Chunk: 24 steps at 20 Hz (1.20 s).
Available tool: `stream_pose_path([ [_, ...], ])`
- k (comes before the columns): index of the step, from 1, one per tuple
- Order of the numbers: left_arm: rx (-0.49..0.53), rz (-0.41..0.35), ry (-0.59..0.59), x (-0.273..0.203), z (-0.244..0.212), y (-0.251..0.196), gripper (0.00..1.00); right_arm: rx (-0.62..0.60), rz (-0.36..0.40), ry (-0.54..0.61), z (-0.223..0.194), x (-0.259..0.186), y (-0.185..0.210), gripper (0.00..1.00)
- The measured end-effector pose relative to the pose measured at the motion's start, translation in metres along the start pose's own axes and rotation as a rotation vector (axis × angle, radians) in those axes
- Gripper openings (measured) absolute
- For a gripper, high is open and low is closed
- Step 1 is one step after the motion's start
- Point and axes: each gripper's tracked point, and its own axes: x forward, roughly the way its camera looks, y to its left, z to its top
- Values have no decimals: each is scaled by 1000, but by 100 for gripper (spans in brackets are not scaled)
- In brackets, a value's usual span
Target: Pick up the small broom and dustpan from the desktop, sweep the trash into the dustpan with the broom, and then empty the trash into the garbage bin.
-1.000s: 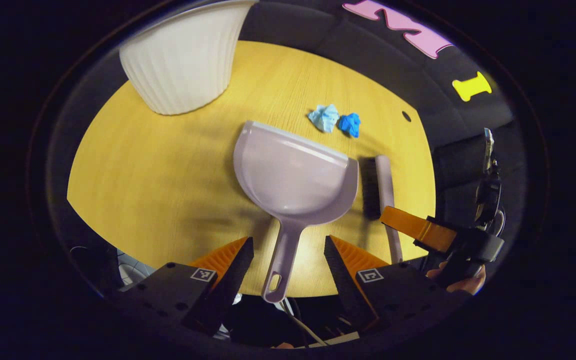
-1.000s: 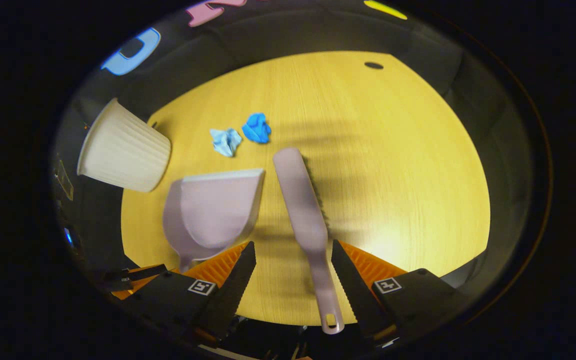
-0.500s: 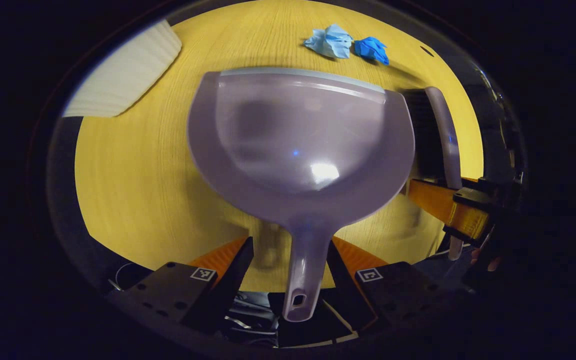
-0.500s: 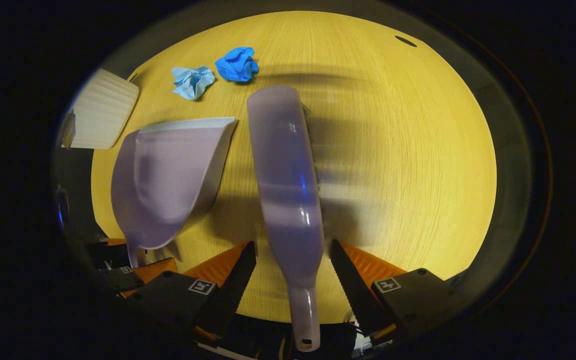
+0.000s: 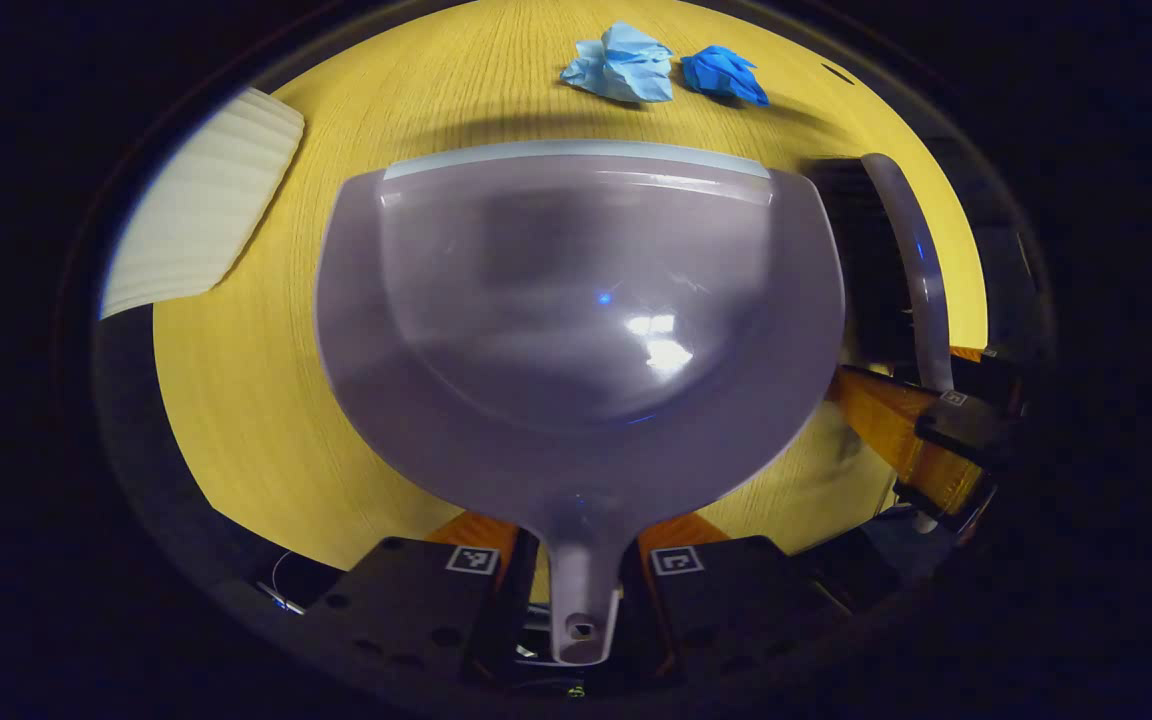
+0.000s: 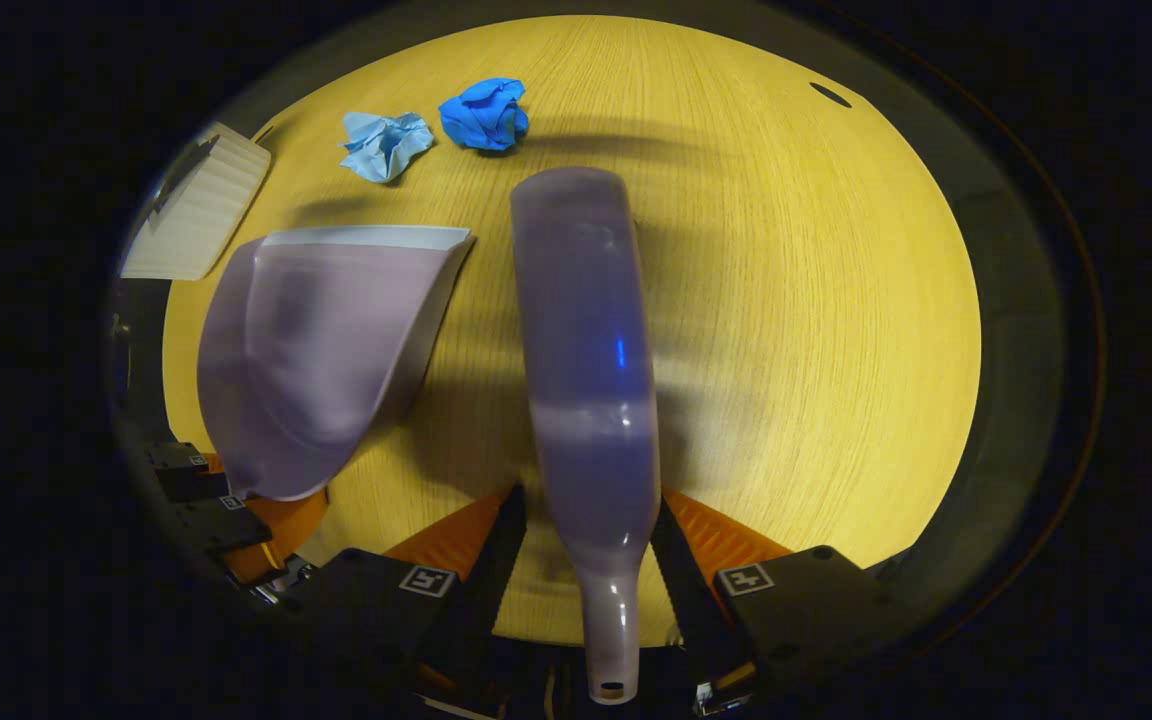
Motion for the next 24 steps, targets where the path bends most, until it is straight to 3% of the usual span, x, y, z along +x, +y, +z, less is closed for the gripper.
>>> stream_pose_path([
  [1,6,-3,3,9,5,0,32,12,2,-1,0,1,-1,67],
  [3,38,-3,-6,6,-18,14,30,33,6,6,1,0,-1,36],
  [4,50,-4,-7,5,-19,13,30,24,5,6,1,1,-1,31],
  [5,66,-6,-9,4,-21,13,30,19,4,2,1,0,-1,31],
  [6,85,-7,-12,4,-21,14,28,10,6,-2,1,0,0,38],
  [9,100,-12,-20,6,-21,14,31,25,22,3,1,0,0,38],
  [13,109,-27,-27,5,-20,14,28,31,81,36,-6,-2,10,23],
  [18,141,-93,-74,2,-16,13,26,31,170,12,3,-14,23,17],
  [24,264,13,-159,-14,-4,38,27,4,181,-48,36,-37,15,17],
])
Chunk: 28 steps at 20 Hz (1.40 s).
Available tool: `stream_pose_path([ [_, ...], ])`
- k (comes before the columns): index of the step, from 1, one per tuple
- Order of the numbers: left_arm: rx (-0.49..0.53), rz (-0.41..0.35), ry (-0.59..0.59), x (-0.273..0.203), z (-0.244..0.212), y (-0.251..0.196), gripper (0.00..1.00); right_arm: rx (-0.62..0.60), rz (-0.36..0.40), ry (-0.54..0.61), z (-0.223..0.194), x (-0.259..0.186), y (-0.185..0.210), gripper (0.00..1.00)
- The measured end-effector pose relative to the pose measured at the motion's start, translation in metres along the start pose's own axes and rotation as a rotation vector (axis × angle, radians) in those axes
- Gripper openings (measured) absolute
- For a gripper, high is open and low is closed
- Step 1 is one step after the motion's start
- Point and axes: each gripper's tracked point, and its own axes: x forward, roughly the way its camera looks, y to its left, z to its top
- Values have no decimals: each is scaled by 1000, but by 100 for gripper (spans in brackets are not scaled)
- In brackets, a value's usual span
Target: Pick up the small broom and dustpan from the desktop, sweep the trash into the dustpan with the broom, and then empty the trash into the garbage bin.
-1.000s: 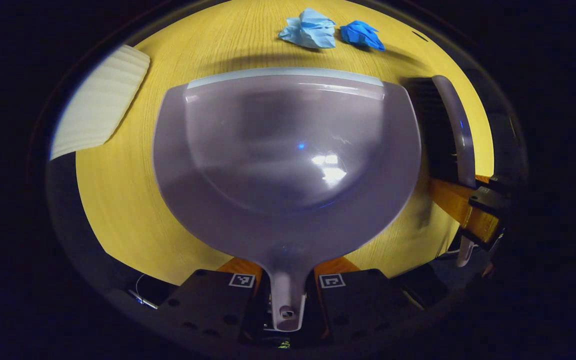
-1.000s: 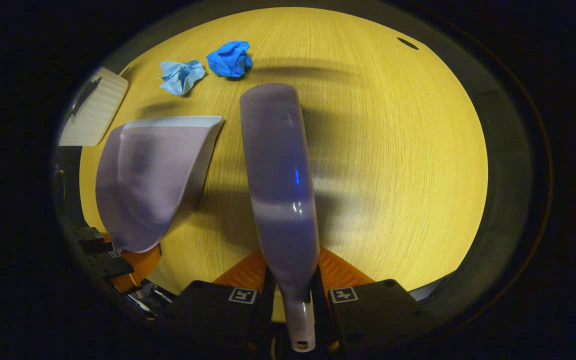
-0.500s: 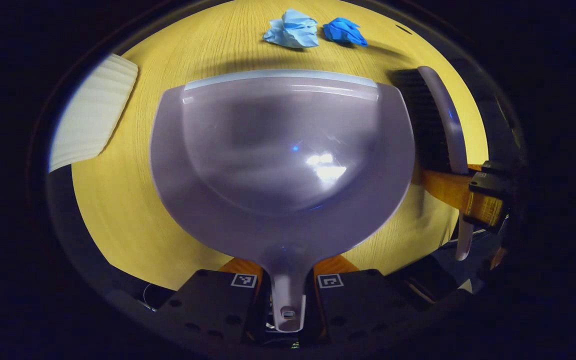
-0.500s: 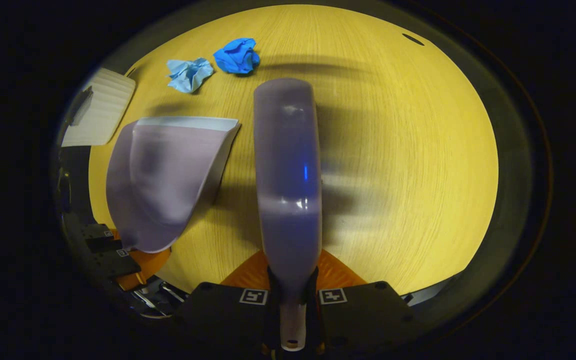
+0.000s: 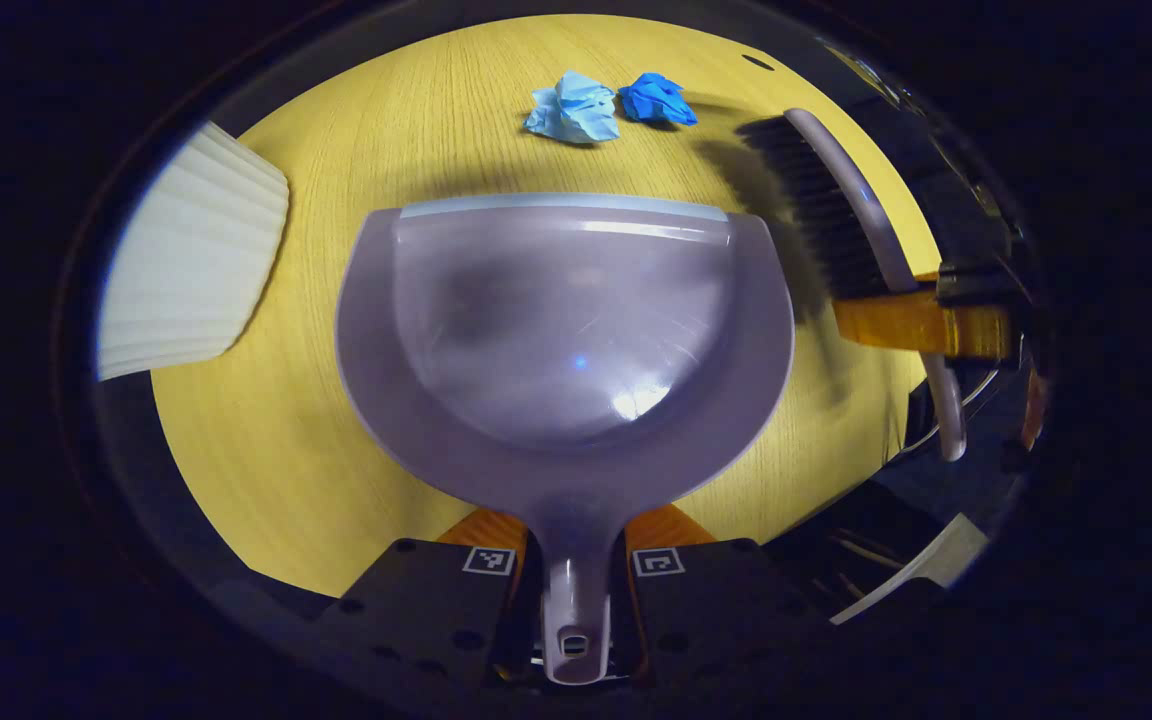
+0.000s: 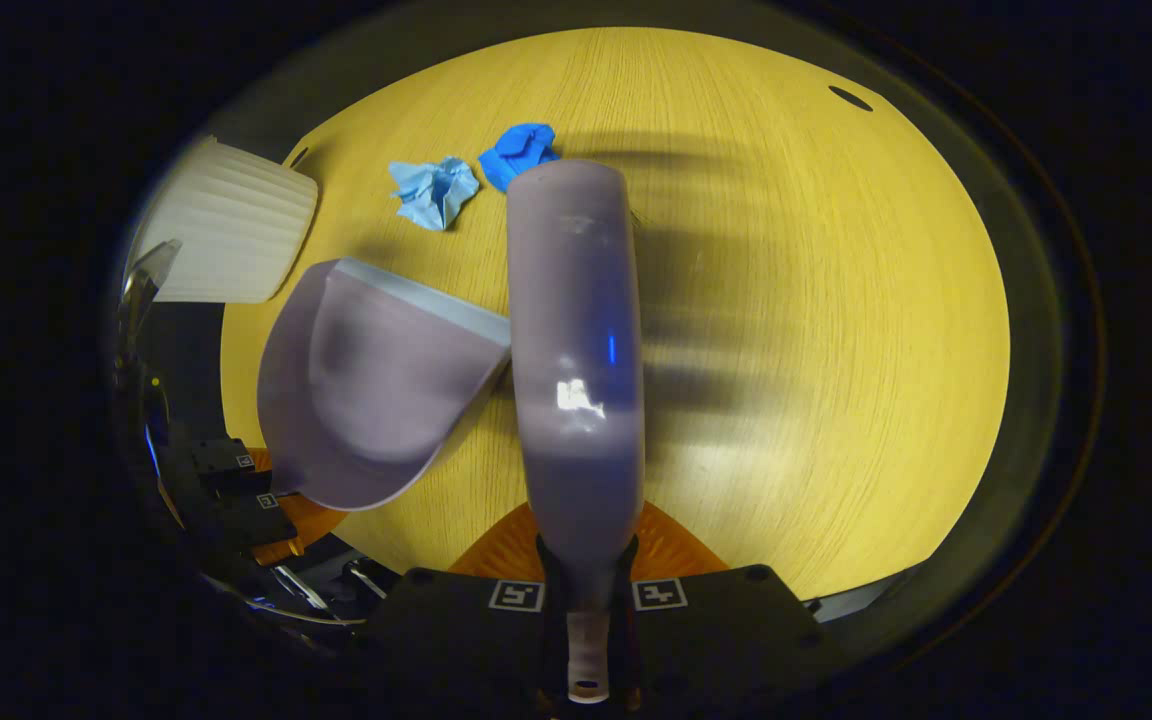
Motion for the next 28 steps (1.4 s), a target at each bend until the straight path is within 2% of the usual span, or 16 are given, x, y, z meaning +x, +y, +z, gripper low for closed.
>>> stream_pose_path([
  [1,19,7,-4,-3,-2,5,27,-22,-18,-23,15,-4,-5,17],
  [2,31,13,3,-3,-4,9,26,-46,-39,-43,33,-8,-11,8],
  [3,38,13,12,-6,-8,13,29,-66,-74,-73,54,-12,-22,17],
  [5,49,18,13,-6,-10,18,27,-125,-168,-122,98,-22,-48,17],
  [8,61,16,33,-3,-12,21,26,-292,-295,-120,149,-18,-73,17],
  [11,77,25,48,0,-12,25,27,-437,-309,-54,172,13,-64,16],
  [15,108,45,75,12,-19,33,27,-660,-296,38,176,40,-32,16],
  [16,114,52,81,15,-21,35,27,-710,-285,39,181,41,-23,17],
  [18,123,60,82,20,-21,37,26,-733,-201,100,165,46,4,16],
  [20,129,63,79,20,-22,37,27,-822,-175,136,154,44,21,16],
  [24,145,63,54,22,-22,40,26,-885,-17,316,97,51,42,17],
  [26,193,91,42,22,-25,46,26,-865,86,402,73,54,51,17],
  [28,191,91,12,28,-25,46,26,-834,181,454,57,53,58,17],
])
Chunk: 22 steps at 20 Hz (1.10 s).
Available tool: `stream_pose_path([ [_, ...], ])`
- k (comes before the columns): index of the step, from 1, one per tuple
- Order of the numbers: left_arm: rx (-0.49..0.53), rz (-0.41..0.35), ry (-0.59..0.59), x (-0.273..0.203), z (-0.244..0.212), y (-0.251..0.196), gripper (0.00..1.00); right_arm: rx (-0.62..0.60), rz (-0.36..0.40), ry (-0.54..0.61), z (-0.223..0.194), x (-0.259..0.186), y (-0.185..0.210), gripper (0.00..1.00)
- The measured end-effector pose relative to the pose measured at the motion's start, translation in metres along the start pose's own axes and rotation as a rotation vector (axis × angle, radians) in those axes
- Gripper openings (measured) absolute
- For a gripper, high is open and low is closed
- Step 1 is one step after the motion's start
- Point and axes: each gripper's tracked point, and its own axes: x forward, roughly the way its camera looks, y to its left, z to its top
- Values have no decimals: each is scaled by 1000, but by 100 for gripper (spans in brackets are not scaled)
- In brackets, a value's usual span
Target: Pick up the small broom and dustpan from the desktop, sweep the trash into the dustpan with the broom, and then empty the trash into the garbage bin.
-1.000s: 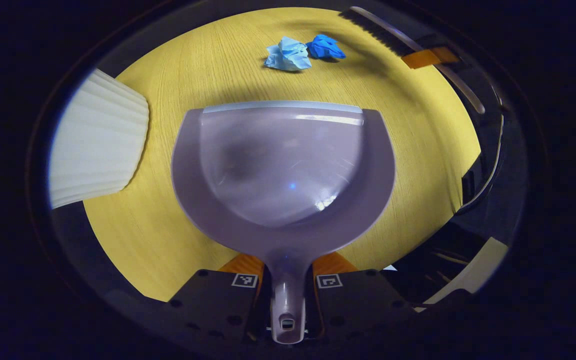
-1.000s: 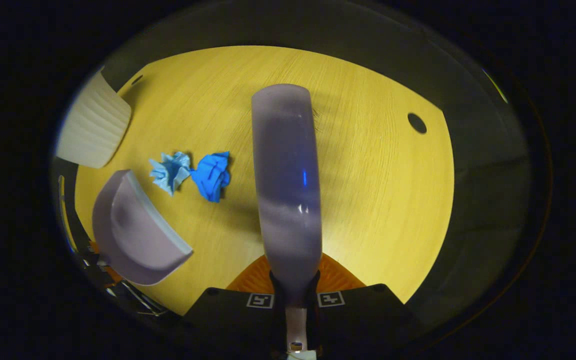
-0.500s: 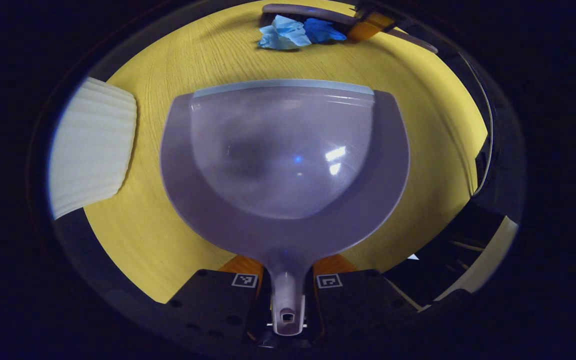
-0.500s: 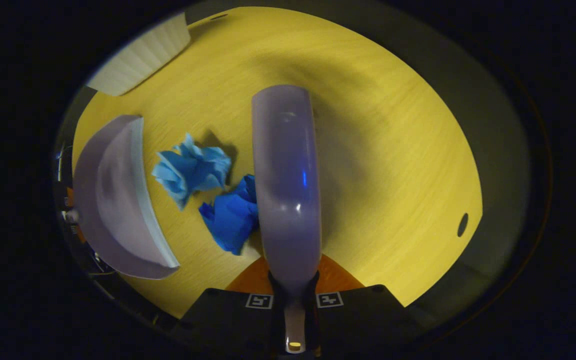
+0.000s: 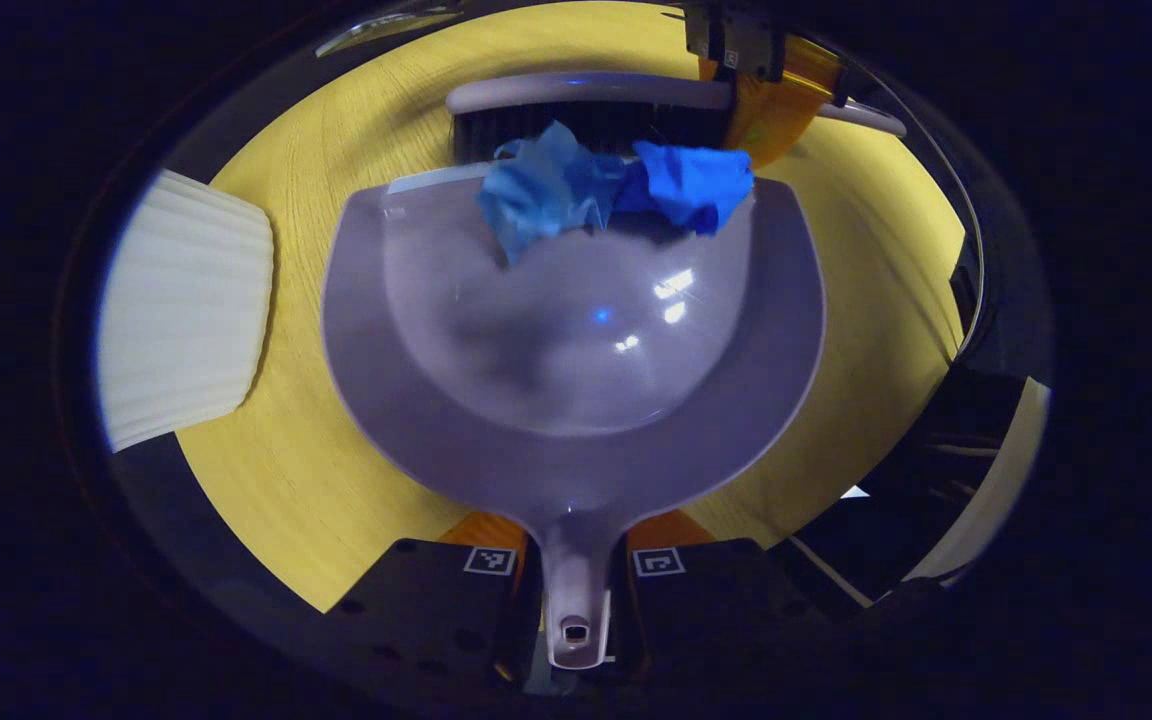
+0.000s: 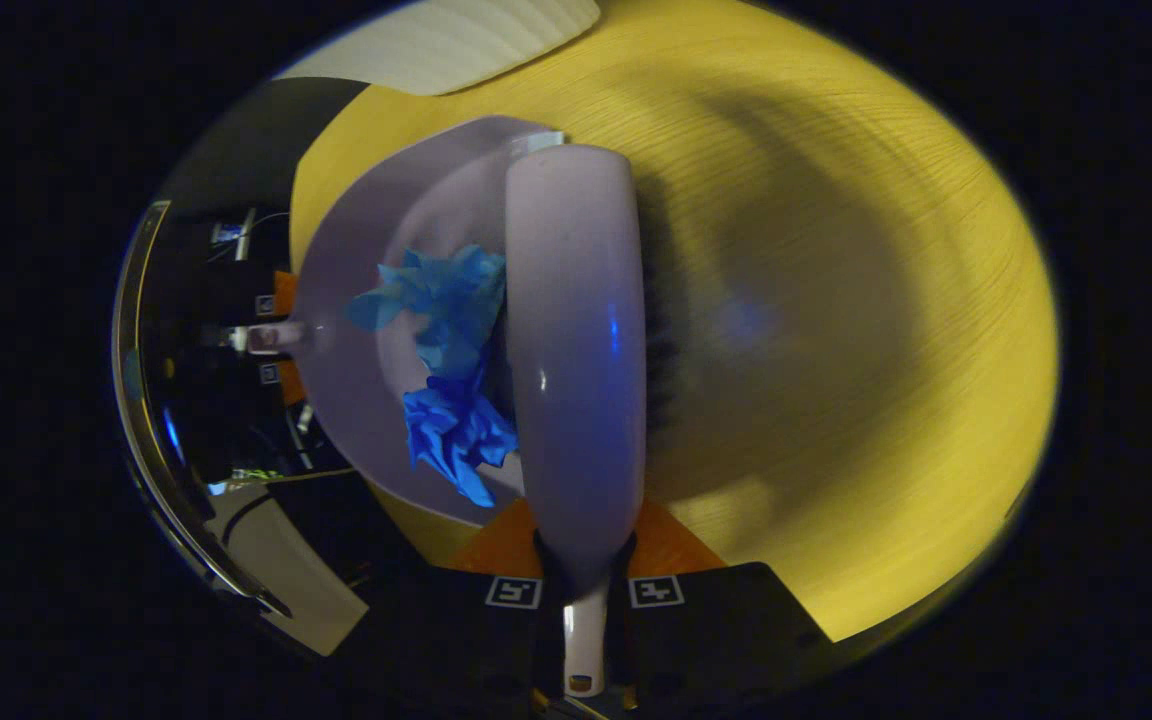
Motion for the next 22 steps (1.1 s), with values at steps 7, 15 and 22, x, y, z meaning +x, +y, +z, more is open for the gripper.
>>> stream_pose_path([
  [7,-26,29,-104,0,9,0,28,212,58,-247,10,-30,0,17],
  [15,-28,103,-273,4,15,3,26,431,21,-574,-25,-60,-41,17],
  [22,-10,219,-514,14,25,16,26,582,8,-691,-36,12,-47,17],
])
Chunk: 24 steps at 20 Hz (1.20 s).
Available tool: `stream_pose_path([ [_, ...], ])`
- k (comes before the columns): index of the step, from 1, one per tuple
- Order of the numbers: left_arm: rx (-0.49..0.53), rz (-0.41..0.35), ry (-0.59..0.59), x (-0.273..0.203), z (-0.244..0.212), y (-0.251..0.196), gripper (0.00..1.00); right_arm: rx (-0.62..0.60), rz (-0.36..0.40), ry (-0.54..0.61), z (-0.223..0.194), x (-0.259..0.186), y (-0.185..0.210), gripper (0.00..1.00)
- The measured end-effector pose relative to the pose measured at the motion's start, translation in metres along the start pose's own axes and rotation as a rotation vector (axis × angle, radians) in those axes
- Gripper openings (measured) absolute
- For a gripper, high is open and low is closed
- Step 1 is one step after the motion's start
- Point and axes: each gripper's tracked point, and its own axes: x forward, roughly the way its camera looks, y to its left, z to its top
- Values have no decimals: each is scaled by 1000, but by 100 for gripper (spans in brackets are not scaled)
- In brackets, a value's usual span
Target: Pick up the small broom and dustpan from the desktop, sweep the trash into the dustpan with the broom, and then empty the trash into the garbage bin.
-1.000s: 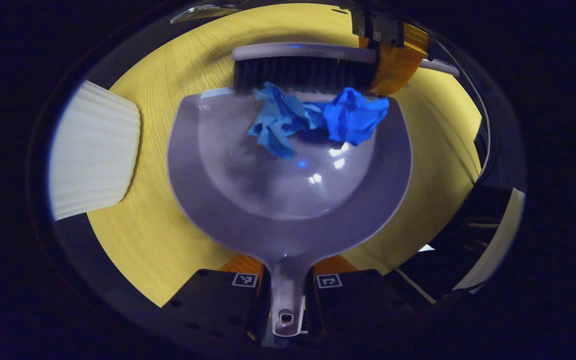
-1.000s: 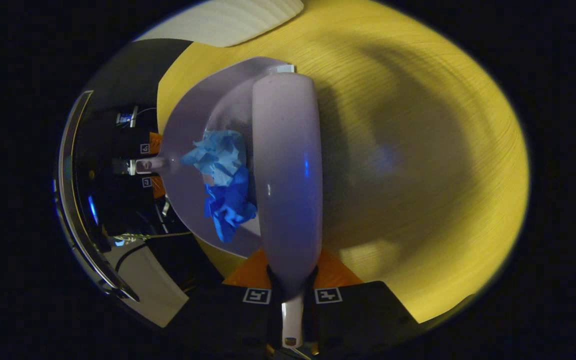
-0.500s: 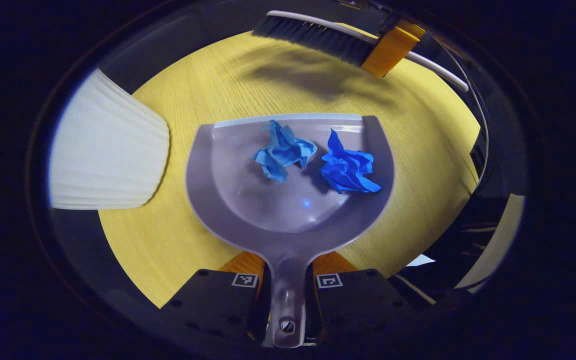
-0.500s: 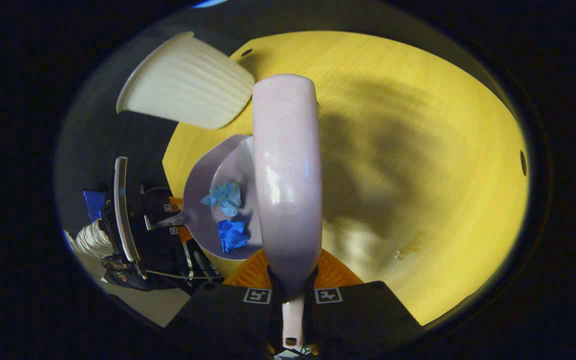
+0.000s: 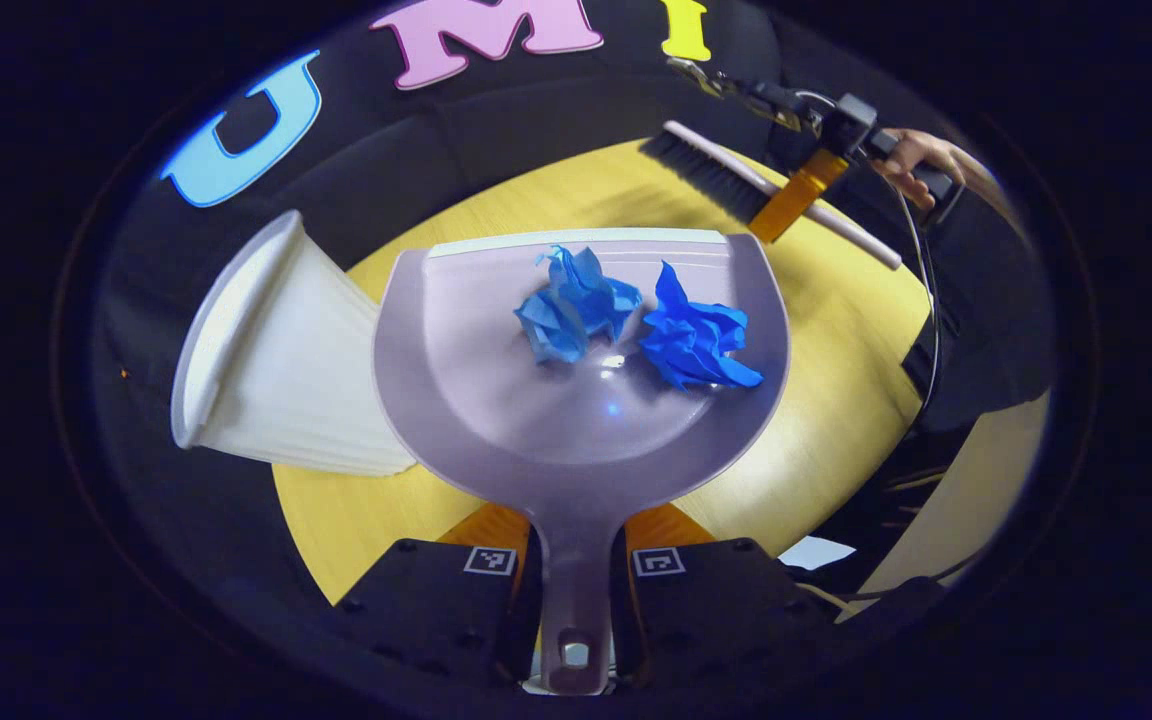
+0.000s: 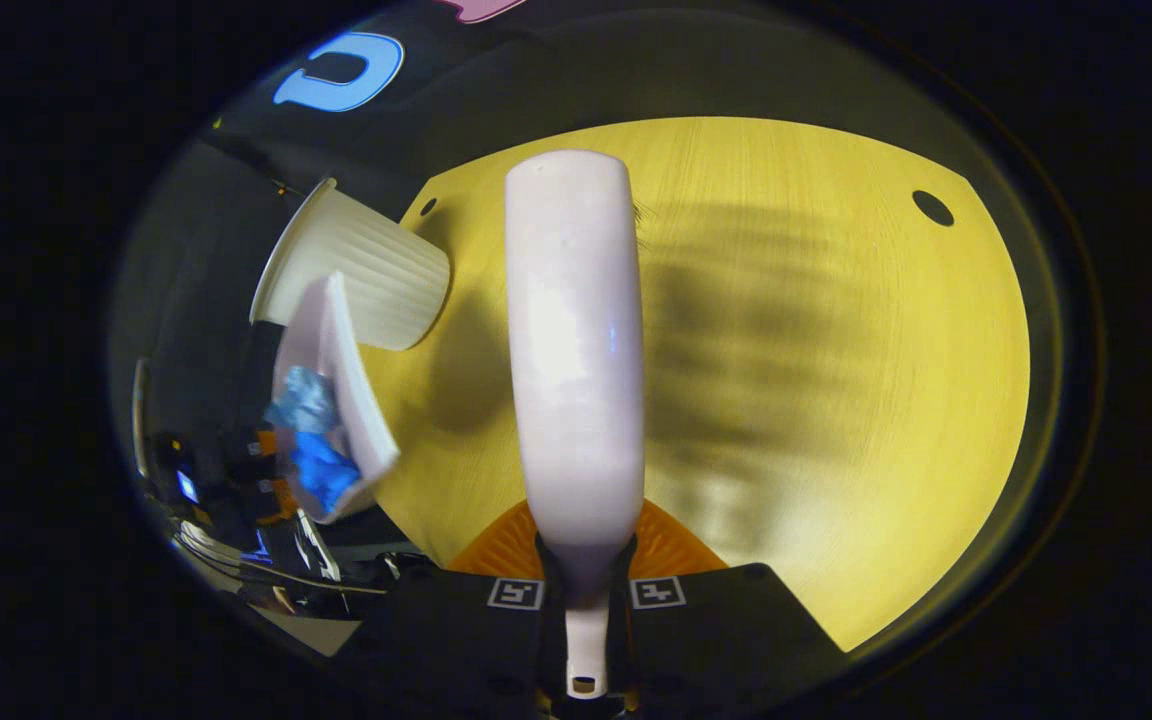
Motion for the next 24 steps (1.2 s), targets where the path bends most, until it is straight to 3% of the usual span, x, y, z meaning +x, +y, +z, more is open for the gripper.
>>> stream_pose_path([
  [3,13,111,-70,6,1,6,28,-24,-45,12,-3,10,14,17],
  [9,50,370,-81,13,1,15,25,-31,-23,13,-16,27,30,17],
  [14,94,564,66,21,-3,12,26,-76,-78,18,-32,27,30,17],
  [17,148,620,178,27,0,7,25,-95,-74,29,-38,32,37,17],
  [24,400,829,384,18,2,14,26,-119,-92,40,-53,36,36,17],
])
